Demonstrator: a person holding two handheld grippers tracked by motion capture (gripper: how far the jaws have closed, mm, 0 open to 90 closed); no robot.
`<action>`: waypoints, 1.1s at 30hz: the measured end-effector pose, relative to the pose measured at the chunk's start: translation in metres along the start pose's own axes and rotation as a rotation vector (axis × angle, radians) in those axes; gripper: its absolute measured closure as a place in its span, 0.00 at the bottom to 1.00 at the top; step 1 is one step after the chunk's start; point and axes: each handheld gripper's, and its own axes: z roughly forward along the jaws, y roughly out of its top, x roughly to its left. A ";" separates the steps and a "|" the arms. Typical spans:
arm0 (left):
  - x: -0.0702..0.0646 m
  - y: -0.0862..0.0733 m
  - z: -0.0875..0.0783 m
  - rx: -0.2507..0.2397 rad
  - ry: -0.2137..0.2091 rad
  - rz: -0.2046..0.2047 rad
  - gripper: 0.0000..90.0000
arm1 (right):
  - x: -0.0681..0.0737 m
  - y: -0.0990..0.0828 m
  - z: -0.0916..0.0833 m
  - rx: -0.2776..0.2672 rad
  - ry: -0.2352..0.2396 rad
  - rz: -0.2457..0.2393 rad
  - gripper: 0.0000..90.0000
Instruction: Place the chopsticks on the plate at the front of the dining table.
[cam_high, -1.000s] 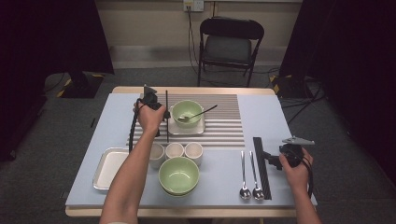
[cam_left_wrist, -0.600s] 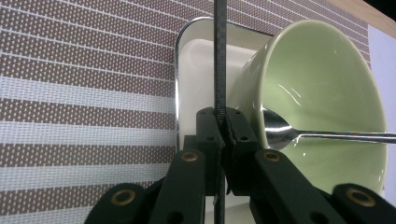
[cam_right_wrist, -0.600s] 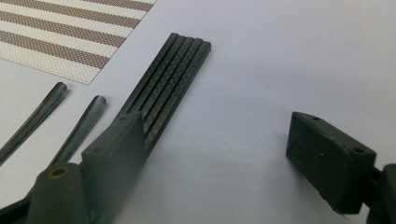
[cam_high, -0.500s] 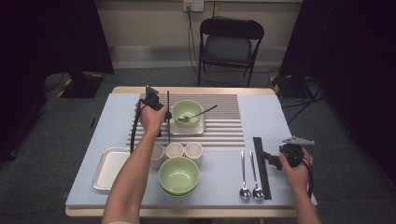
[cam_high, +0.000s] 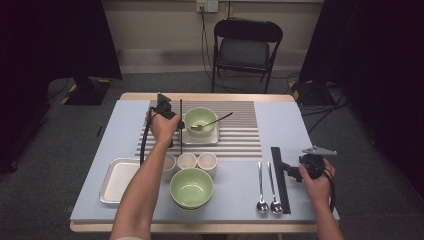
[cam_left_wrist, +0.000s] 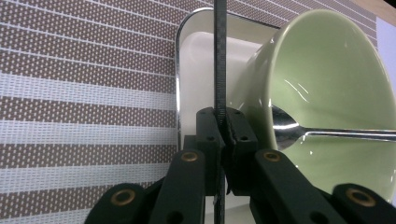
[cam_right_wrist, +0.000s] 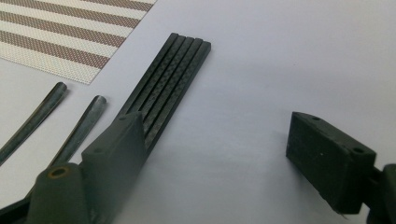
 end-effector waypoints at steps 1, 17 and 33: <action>-0.001 0.000 0.001 0.000 -0.002 -0.010 0.96 | 0.000 0.000 0.000 0.000 0.000 0.000 0.21; 0.000 0.000 0.004 0.011 -0.006 -0.017 0.96 | 0.000 0.000 0.000 0.000 -0.001 0.000 0.21; 0.002 -0.001 0.007 0.013 -0.011 -0.009 0.95 | 0.000 0.000 0.000 0.000 0.000 0.000 0.21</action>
